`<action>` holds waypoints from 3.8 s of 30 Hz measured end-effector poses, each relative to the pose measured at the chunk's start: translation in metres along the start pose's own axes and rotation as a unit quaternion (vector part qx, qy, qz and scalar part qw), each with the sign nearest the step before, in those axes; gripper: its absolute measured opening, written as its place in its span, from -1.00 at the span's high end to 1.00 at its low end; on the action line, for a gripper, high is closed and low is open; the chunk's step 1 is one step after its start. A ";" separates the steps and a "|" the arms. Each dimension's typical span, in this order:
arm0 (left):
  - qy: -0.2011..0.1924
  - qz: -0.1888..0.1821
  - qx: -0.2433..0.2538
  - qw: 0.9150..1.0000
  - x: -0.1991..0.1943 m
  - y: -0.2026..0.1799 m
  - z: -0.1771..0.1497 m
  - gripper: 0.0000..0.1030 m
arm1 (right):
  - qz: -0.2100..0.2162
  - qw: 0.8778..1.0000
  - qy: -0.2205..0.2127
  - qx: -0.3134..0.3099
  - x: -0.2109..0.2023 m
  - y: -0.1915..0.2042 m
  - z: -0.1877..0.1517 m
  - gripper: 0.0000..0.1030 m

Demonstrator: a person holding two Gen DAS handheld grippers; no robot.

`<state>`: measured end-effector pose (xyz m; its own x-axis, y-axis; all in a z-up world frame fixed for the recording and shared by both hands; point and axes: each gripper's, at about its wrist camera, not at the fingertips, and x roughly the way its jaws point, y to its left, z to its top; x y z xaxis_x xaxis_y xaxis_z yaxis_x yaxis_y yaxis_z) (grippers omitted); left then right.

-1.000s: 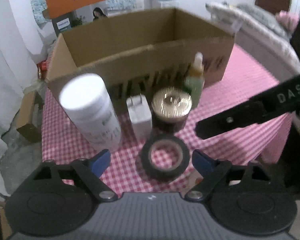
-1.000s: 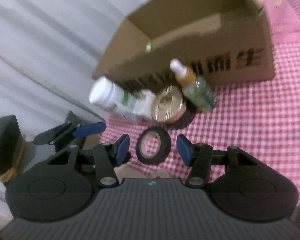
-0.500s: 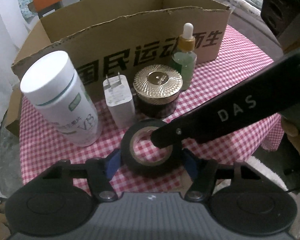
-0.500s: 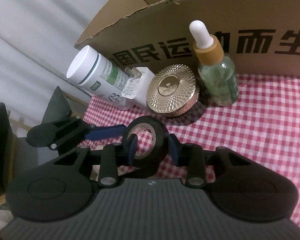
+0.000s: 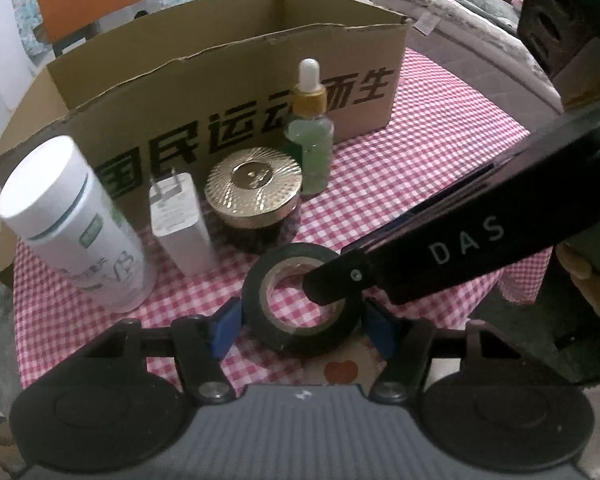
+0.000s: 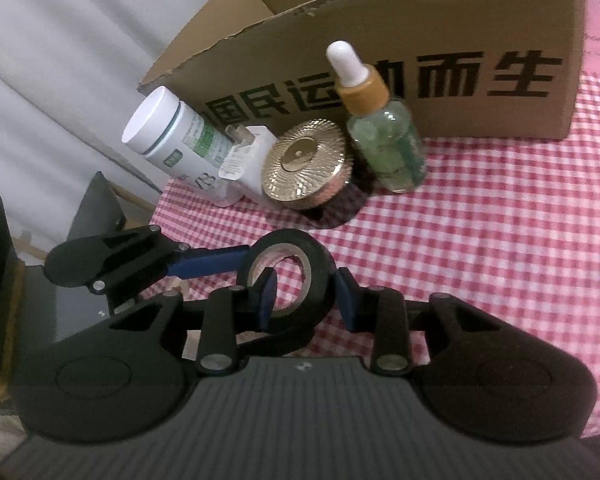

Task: Organize rigid objects
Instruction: 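Lift the black tape roll with the right gripper above the table, then carry the black tape roll with the right gripper into the box and release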

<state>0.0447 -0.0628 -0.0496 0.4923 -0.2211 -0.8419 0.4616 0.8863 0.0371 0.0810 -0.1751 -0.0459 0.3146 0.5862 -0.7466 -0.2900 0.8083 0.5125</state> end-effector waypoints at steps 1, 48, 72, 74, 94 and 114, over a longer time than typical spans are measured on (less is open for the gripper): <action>0.000 -0.002 0.000 1.000 0.002 0.004 -0.003 -0.29 | -0.004 1.000 -0.002 -0.002 -0.001 0.000 -0.001 0.40; -0.043 0.016 0.004 0.999 -0.024 0.006 0.010 -0.31 | -0.011 0.999 -0.042 -0.025 -0.027 0.009 -0.005 0.41; -0.152 0.051 -0.034 0.986 -0.118 0.058 0.069 -0.31 | 0.010 0.982 -0.134 -0.130 -0.094 0.078 0.067 0.41; -0.148 0.049 -0.039 0.987 -0.114 0.070 0.082 -0.31 | 0.015 0.983 -0.128 -0.128 -0.092 0.078 0.088 0.41; 0.039 0.069 -0.029 0.996 0.050 0.165 0.202 -0.32 | 0.025 0.998 0.058 0.013 0.070 -0.006 0.278 0.41; 0.108 0.076 -0.042 0.990 0.106 0.176 0.210 -0.35 | 0.015 0.994 0.092 0.063 0.135 -0.042 0.284 0.21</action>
<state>0.3330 -0.0158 -0.0188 0.3777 0.0007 -0.9259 0.3267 0.9356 0.1340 0.3925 -0.1138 -0.0477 0.1342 0.5999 -0.7887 -0.1768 0.7977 0.5766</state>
